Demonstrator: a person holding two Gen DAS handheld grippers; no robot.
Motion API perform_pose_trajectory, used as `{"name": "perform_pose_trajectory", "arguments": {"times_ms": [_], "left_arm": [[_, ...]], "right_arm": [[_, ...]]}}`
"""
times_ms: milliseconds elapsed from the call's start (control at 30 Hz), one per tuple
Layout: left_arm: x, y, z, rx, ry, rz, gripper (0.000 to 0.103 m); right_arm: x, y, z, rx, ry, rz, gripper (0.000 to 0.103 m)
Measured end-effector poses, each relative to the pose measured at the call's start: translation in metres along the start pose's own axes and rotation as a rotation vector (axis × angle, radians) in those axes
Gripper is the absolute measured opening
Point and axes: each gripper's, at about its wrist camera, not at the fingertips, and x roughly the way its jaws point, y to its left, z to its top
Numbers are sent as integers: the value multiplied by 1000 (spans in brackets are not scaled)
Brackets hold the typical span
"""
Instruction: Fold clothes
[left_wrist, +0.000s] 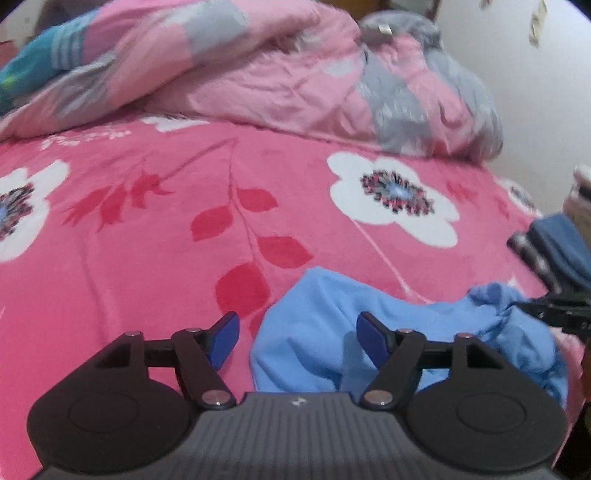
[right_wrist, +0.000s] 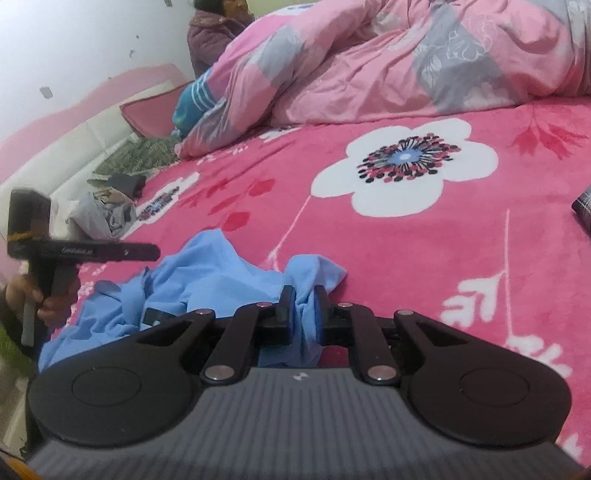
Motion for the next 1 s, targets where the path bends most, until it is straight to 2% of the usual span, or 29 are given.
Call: {"name": "perform_pose_trajectory", "arguments": {"times_ms": [67, 133, 167, 200, 267, 300, 333, 367, 433, 633, 767, 900, 1000], "left_arm": [[13, 1, 7, 24, 41, -19, 73], [24, 1, 11, 50, 76, -26, 70], [27, -1, 11, 66, 84, -14, 67], [31, -2, 10, 81, 93, -2, 63], [32, -7, 9, 115, 86, 24, 41], [32, -9, 8, 133, 80, 37, 35], [31, -12, 7, 143, 73, 44, 20], [30, -13, 6, 147, 65, 47, 12], [23, -20, 6, 185, 20, 82, 6], [-7, -39, 10, 296, -170, 218, 5], [-23, -34, 27, 296, -282, 316, 5], [-21, -13, 53, 253, -323, 371, 5], [-3, 2, 70, 223, -322, 399, 5]], "right_arm": [[2, -1, -1, 3, 17, -7, 19], [5, -3, -2, 21, 41, -18, 38], [6, -5, -3, 32, 51, -18, 42], [7, -7, -4, 43, 58, -11, 45], [9, -10, -7, 63, 64, 9, 45], [10, -11, -8, 68, 63, 22, 41], [11, -11, -10, 67, 65, 38, 26], [12, -11, -10, 65, 70, 56, 16], [12, -5, -9, 32, 59, 51, 8], [3, 19, 18, -146, -53, -48, 6], [9, 32, 51, -304, -116, -122, 6], [33, 39, 88, -418, -160, -157, 5], [60, 41, 117, -481, -175, -177, 5]]}}
